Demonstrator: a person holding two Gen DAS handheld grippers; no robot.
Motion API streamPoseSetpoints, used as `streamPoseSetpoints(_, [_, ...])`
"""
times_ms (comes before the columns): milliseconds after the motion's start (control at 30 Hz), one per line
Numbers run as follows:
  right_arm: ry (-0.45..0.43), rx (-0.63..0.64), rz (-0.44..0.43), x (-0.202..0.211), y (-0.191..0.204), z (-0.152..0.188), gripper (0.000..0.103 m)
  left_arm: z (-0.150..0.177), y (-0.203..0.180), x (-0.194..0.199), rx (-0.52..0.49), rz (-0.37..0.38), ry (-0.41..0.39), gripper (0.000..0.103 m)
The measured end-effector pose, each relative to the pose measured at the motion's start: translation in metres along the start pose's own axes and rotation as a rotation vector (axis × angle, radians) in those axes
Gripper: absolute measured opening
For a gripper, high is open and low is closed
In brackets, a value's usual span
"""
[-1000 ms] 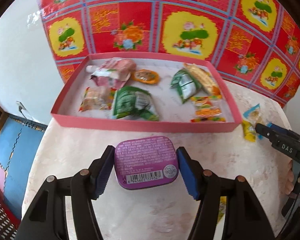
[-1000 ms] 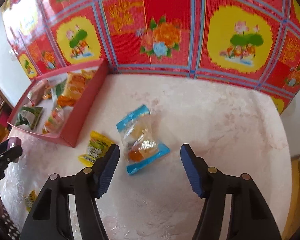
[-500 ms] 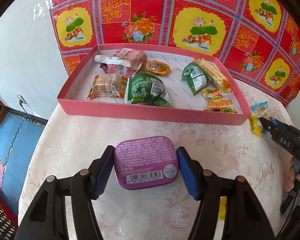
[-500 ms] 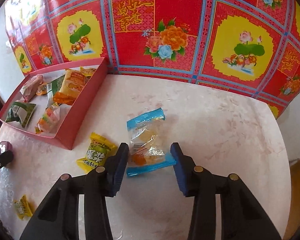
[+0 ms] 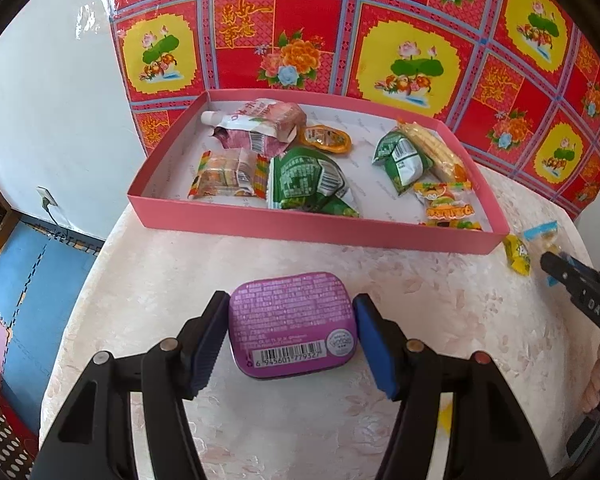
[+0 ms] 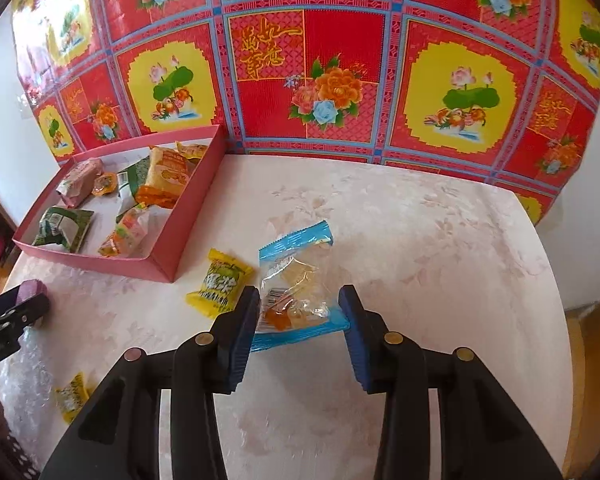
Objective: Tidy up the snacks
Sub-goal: 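Hold the purple tin in the left gripper while the right grasps the clear candy packet, then carry the purple tin and clear candy packet over the pink box with both grippers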
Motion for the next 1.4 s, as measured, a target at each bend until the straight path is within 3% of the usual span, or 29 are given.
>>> streamPoseSetpoints(700, [-0.039, 0.034, -0.084, 0.044, 0.043, 0.013, 0.042, -0.005, 0.005, 0.034, -0.017, 0.000, -0.087, 0.066])
streamPoseSetpoints(1400, [-0.055, 0.093, -0.117, 0.058, 0.084, 0.002, 0.042, -0.012, 0.024, 0.048, 0.034, 0.011, -0.101, 0.066])
Point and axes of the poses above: each gripper's, at about its wrist camera, not at the fingertips, and x roughly against the way its jaws point, y to its left, z to its underside, the point moved 2 cm from there along -x, roughly the way its jaws point, and after that the axes turned 6 degrees about z, right-handed, at the moved point
